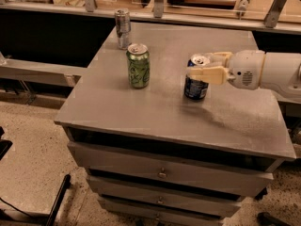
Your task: Move pepsi can near redbull can
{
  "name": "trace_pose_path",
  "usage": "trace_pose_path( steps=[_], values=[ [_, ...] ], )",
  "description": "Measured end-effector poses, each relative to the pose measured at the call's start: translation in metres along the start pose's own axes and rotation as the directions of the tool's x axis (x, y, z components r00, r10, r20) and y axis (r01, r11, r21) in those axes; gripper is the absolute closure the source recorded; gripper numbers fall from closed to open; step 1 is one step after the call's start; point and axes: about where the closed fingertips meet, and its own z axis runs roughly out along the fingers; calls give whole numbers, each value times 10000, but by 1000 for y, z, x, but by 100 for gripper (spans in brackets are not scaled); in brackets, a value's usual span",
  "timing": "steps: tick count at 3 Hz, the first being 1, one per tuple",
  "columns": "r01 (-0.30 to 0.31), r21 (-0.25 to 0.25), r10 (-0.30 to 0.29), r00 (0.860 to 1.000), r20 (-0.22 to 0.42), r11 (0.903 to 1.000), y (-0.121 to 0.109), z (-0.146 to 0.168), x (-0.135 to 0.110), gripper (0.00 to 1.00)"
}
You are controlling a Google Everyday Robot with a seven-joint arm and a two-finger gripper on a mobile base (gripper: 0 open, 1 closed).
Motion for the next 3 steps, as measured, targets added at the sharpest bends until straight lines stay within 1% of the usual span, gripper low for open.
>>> trace_pose_path(
  steps=[1,2,3],
  values=[
    [12,-46,-12,10000,-1,10000,1,2,-1,88],
    [48,95,-50,9998,182,9999,1,2,-3,100],
    [-10,258,-7,9977,680,9997,-13,5,-11,100]
  ],
)
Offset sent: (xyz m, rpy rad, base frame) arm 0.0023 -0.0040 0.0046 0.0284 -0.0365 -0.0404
